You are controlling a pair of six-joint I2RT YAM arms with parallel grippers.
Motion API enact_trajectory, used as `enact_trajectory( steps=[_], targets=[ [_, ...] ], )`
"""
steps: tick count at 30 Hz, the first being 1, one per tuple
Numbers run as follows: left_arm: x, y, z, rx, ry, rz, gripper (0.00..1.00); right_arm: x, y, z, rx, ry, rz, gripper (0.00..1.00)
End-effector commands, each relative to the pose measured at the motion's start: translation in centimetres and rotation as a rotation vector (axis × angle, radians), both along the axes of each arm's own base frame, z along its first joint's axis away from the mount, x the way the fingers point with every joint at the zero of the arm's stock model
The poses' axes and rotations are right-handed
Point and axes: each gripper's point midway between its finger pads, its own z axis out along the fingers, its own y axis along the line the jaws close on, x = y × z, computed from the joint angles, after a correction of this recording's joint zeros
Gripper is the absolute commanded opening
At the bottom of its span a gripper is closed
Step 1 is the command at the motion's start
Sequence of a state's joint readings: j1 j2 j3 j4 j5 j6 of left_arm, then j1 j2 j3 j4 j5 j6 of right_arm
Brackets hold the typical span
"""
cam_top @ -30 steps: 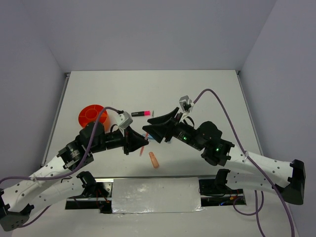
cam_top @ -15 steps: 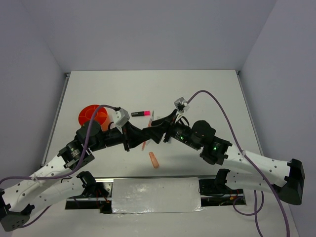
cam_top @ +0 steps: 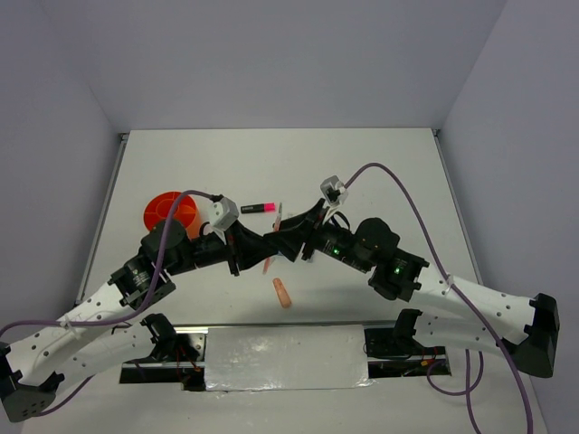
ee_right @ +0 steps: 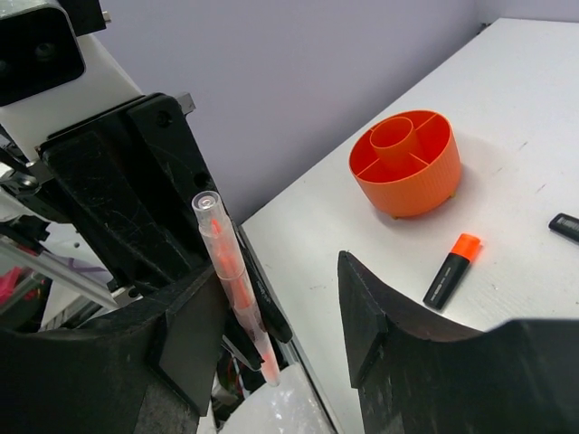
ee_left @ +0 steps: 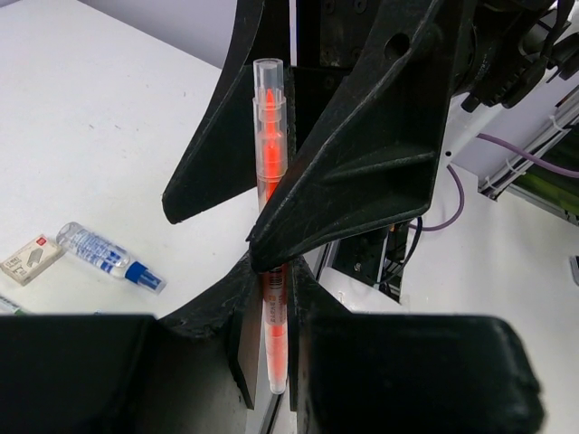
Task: Sort the stationery into containers
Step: Close the pen cap on the pen.
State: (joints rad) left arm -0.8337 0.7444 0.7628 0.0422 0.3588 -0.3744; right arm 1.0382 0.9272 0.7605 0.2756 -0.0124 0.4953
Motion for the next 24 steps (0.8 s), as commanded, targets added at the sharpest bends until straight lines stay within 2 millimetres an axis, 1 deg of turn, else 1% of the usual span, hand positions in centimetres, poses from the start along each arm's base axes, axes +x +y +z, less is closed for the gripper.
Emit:
enact_trajectory(
  steps=[1, 6, 11, 14, 18, 22, 24],
  targets=[
    [-0.9, -0.3, 2.8, -0.080, -0.061, -0.052, 0.00, 0.5, -0.3, 3.1, 0.041, -0.058, -0.013, 0.57],
    [-0.6, -0.3, 2.4, -0.068, -0.052, -0.038, 0.00, 0.4, -0.5, 4.1, 0.055, -0.073, -0.006, 0.57],
    [-0.2, -0.5, 1.6, -0.055, -0.033, -0.024, 0.00, 0.2, -0.6, 4.9, 0.065, -0.082, 0.004, 0.64],
    [0.0, -0.4, 1.4, -0.051, -0.028, -0.009, 0.00, -0.1, -0.7, 5.2, 0.068, -0.095, 0.015, 0.67],
    [0.0, -0.3, 1.5, -0.055, -0.029, -0.007, 0.00, 0.2, -1.1, 5.4, 0.067, -0.095, -0.005, 0.62],
    [0.1, -0.4, 1.2, -0.046, -0.022, -0.006, 0.00, 0.1, -1.1, 5.5, 0.068, -0.098, 0.002, 0.55],
    [0.0, -0.5, 1.1, -0.043, -0.020, -0.012, 0.00, 0.2, -1.1, 5.6, 0.069, -0.101, 0.000, 0.54]
  ],
)
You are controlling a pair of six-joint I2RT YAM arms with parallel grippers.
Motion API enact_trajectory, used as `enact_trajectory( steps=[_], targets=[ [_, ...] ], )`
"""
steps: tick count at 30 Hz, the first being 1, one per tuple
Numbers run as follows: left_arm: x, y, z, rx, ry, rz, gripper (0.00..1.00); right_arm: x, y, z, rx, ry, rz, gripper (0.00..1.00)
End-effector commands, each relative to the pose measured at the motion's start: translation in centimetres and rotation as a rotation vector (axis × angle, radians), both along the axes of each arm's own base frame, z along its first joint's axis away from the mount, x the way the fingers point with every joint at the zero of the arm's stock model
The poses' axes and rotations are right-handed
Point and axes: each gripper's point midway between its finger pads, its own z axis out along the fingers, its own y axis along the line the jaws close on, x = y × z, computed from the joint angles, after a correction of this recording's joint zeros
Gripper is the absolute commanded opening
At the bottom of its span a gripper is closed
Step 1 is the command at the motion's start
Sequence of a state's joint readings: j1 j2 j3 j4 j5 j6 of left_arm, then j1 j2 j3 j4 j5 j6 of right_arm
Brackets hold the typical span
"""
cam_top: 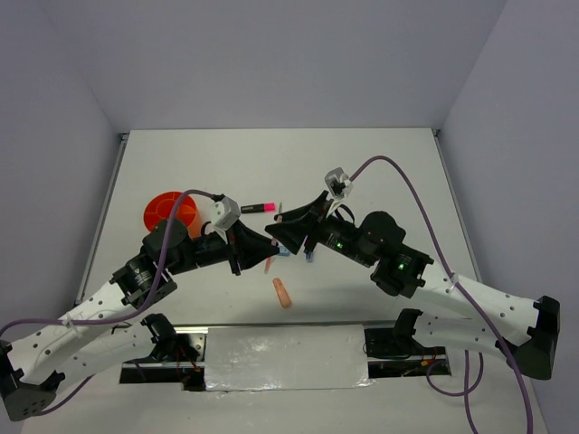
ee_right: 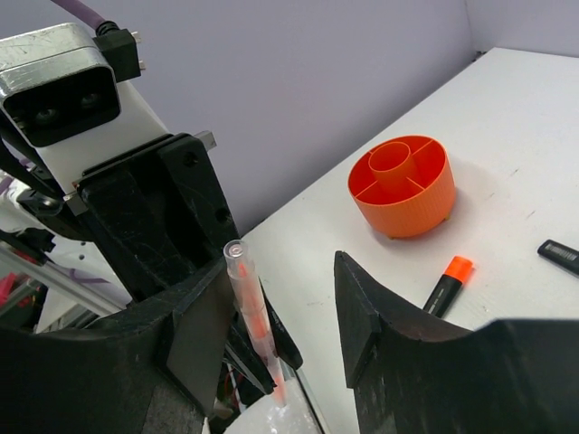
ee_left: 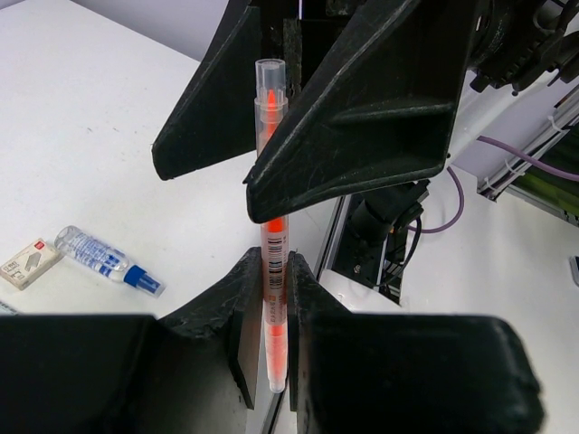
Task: Sort the stationery into containers
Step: Close the pen cap on the pen.
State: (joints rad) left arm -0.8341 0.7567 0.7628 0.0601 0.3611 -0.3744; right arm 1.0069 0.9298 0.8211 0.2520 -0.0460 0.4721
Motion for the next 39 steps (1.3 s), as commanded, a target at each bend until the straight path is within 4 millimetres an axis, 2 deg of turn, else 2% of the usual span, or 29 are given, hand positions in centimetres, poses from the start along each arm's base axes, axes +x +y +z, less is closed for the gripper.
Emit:
enact_trajectory(
  steps=[1, 10, 16, 17, 20, 22, 26, 29, 32, 33, 35, 36, 37, 39],
  targets=[
    [-0.1, -0.3, 0.9, -0.038, -0.014, -0.011, 0.00, -0.3, -0.7, 3.2, 0.053, -0.060, 0.000, 0.55],
    [-0.1, -0.4, 0.4, -0.028, -0.006, -0.014, 0.00, -0.1, -1.0, 4.1, 0.054, -0.074, -0.006, 0.59],
    [0.1, -0.3, 0.2, -0.022, -0.002, -0.005, 0.00, -0.1, -1.2, 4.5, 0.057, -0.079, -0.007, 0.53],
    [0.1, -0.3, 0.3, -0.025, -0.005, -0.005, 0.00, -0.1, -1.2, 4.3, 0.053, -0.076, -0.008, 0.45],
    [0.1, -0.2, 0.4, -0.026, -0.006, -0.002, 0.00, -0.1, -1.3, 4.1, 0.057, -0.074, -0.006, 0.29],
    [0.2, -0.2, 0.3, -0.023, -0.006, 0.005, 0.00, -0.2, -1.1, 3.8, 0.053, -0.069, -0.001, 0.27],
    [0.2, -0.1, 1.0, -0.037, -0.016, 0.009, 0.00, -0.1, -0.8, 2.9, 0.037, -0.054, 0.006, 0.00],
    [0.3, 0.1, 2.2, -0.064, -0.033, 0.024, 0.00, -0.1, -0.6, 2.2, 0.038, -0.046, 0.015, 0.00],
    [0.3, 0.5, 4.1, -0.110, -0.063, 0.041, 0.00, -0.3, -0.2, 0.8, 0.045, -0.026, 0.031, 0.00],
    [0.2, 0.6, 5.0, -0.124, -0.078, 0.043, 0.00, -0.3, 0.1, -0.8, 0.026, 0.000, 0.044, 0.00],
    [0.0, 0.6, 6.3, -0.143, -0.109, 0.033, 0.00, -0.2, 0.5, -2.0, 0.021, 0.017, 0.053, 0.00],
    [-0.2, 0.7, 7.7, -0.162, -0.140, 0.026, 0.00, -0.2, 0.9, -3.8, -0.001, 0.050, 0.059, 0.00],
    [-0.1, 0.8, 8.3, -0.168, -0.151, 0.028, 0.00, -0.4, 1.2, -4.2, 0.003, 0.052, 0.078, 0.00],
    [0.0, 0.9, 9.9, -0.178, -0.182, 0.036, 0.00, -0.5, 1.6, -6.4, -0.024, 0.093, 0.090, 0.00]
  ],
)
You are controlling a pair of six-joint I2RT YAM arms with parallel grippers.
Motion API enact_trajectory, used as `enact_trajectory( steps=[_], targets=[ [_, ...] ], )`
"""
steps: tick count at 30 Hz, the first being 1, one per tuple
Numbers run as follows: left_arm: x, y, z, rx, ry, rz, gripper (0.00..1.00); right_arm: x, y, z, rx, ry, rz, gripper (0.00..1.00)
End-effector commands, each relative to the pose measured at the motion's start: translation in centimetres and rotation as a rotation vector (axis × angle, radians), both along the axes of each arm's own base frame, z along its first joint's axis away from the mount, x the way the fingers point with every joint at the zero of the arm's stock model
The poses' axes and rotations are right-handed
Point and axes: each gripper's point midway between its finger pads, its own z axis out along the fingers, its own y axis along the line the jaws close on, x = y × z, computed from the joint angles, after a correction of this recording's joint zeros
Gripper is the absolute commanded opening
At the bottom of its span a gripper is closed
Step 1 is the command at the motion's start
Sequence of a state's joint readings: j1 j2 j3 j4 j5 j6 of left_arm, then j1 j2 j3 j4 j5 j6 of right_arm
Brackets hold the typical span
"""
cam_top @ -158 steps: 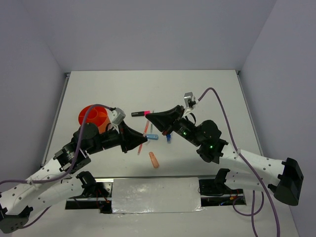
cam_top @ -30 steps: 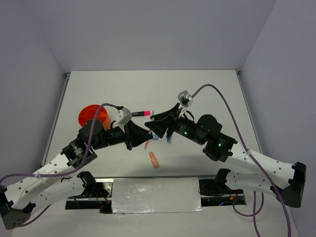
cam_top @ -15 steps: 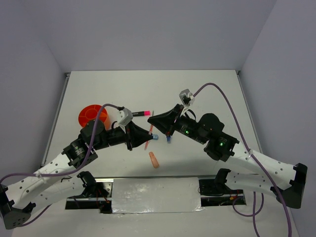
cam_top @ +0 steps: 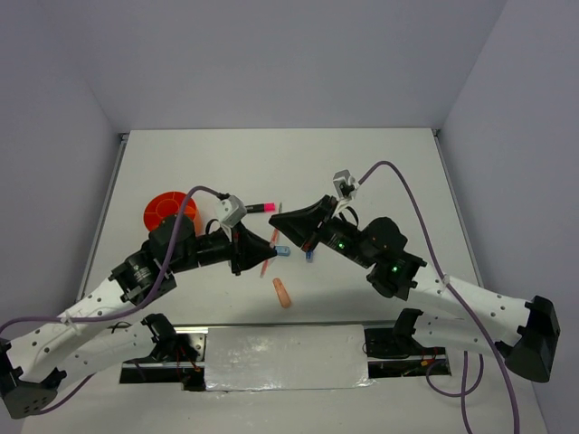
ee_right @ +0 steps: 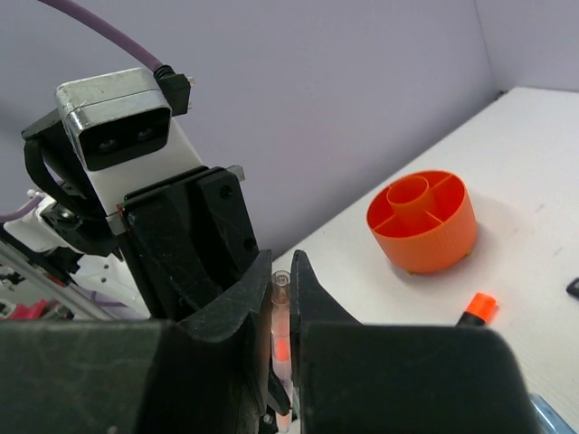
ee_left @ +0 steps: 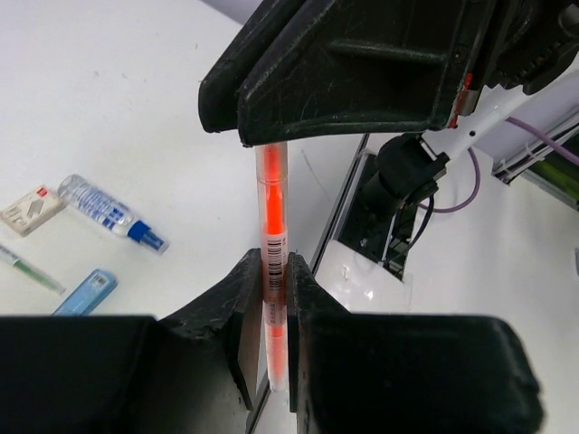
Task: Sort the stationery into containers
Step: Close the pen cap on the pen.
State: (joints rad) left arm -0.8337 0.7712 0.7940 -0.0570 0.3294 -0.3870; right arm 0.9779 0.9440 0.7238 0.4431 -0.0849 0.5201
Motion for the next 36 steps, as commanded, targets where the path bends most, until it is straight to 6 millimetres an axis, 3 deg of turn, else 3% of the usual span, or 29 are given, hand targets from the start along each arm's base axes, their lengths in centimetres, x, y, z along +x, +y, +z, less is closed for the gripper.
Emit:
enact_trajectory(
  steps=[1, 6, 13, 17, 22, 25, 27, 28, 29, 30, 36],
  targets=[
    [0.0, 0.5, 12.0, -0.245, -0.272, 0.020, 0.00, -1.0, 1.5, -6.3, -0.113, 0.101, 0.084, 0.00],
    [0.6, 1.1, 14.2, -0.272, -0.319, 0.046, 0.00, -2.6, 3.1, -11.0, -0.208, 0.158, 0.117, 0.00],
    [1.3, 2.1, 15.1, -0.290, -0.324, 0.046, 0.00, -3.4, 3.6, -14.5, -0.265, 0.205, 0.118, 0.00],
    [1.0, 3.1, 16.6, -0.295, -0.360, 0.063, 0.00, -3.6, 3.4, -17.3, -0.308, 0.242, 0.117, 0.00],
    [1.0, 3.4, 17.1, -0.292, -0.371, 0.061, 0.00, -4.8, 4.5, -18.5, -0.336, 0.252, 0.161, 0.00],
    [1.3, 2.5, 15.4, -0.254, -0.342, 0.031, 0.00, -4.8, 5.1, -17.5, -0.312, 0.251, 0.170, 0.00],
    [1.3, 1.9, 13.4, -0.223, -0.307, 0.006, 0.00, -4.8, 5.2, -16.5, -0.305, 0.245, 0.168, 0.26],
    [1.2, 1.8, 12.7, -0.212, -0.297, -0.002, 0.00, -4.6, 5.1, -14.7, -0.273, 0.219, 0.163, 0.36],
    [1.2, 1.7, 11.8, -0.195, -0.276, 0.001, 0.00, -4.5, 4.8, -14.0, -0.269, 0.212, 0.154, 0.45],
    [1.0, 1.6, 10.5, -0.181, -0.260, -0.003, 0.00, -4.3, 4.4, -11.8, -0.227, 0.181, 0.138, 0.49],
    [0.7, 1.2, 7.2, -0.137, -0.191, 0.011, 0.00, -4.0, 2.4, -6.6, -0.165, 0.099, 0.083, 0.51]
  ],
)
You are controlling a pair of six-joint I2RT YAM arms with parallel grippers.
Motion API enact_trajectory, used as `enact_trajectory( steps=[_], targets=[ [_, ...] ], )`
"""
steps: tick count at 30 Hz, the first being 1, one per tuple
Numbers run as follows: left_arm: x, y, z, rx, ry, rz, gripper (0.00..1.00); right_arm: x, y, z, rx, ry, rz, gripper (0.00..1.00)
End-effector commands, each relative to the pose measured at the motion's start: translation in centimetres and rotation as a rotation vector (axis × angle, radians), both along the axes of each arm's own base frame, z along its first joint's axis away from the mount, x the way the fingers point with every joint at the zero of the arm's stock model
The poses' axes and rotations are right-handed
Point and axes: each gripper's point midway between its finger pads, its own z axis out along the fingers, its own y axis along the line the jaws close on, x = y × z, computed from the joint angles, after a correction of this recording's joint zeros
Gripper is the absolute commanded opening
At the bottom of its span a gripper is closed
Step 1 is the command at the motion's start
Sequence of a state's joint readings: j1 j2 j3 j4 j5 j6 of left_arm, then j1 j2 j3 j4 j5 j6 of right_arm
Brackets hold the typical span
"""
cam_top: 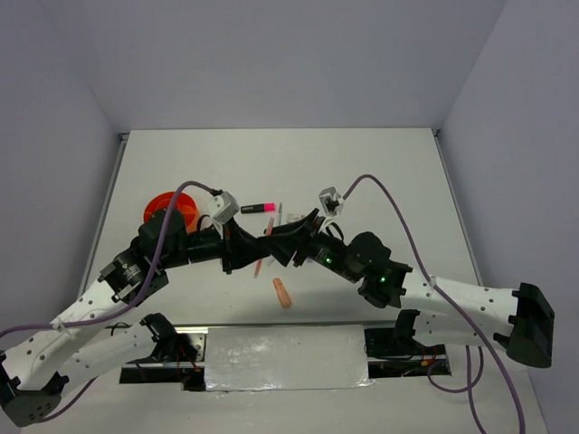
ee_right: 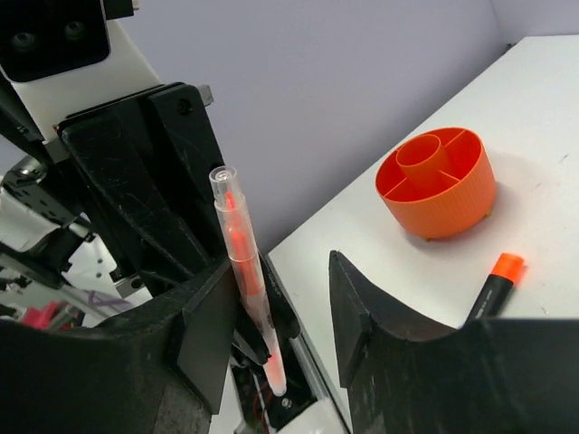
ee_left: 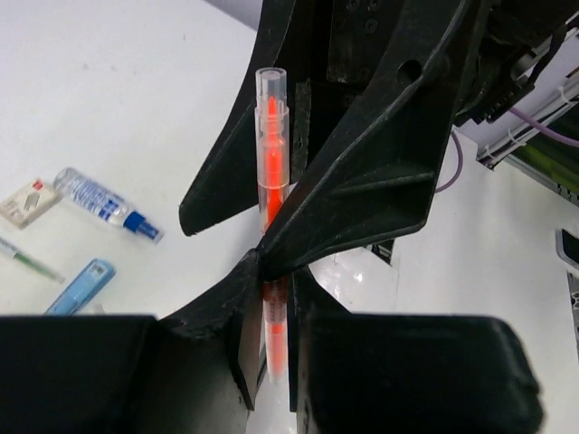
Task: Sort the stationery into containers
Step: Close the pen cap on the pen.
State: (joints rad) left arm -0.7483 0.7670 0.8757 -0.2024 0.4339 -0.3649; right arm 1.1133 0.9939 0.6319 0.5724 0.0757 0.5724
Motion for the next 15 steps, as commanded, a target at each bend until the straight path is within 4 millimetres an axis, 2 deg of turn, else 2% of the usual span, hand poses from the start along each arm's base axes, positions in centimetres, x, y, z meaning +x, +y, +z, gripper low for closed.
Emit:
enact_trajectory(
  steps=[1, 3, 4, 6, 15],
  targets=[
    [0.8, -0.5, 6.1, -0.174, -0.212, 0.021, 0.00, -2.4, 0.2, -3.2, -0.188, 0.009, 0.098, 0.50],
    [0.8, -0.8, 5.2, -0.159, -0.195, 0.022, 0.00, -2.6, -0.3, -2.1, -0.173, -0.014, 0.096, 0.45],
    [0.9, -0.9, 4.7, -0.152, -0.187, 0.023, 0.00, -2.5, -0.4, -1.8, -0.170, -0.017, 0.094, 0.37],
    [0.9, -1.0, 3.8, -0.132, -0.172, 0.026, 0.00, -2.7, -0.7, -0.9, -0.152, -0.033, 0.092, 0.31],
    [0.3, -2.3, 0.8, -0.055, -0.109, -0.006, 0.00, -2.8, -0.5, 0.4, -0.140, -0.065, 0.099, 0.35]
  ],
)
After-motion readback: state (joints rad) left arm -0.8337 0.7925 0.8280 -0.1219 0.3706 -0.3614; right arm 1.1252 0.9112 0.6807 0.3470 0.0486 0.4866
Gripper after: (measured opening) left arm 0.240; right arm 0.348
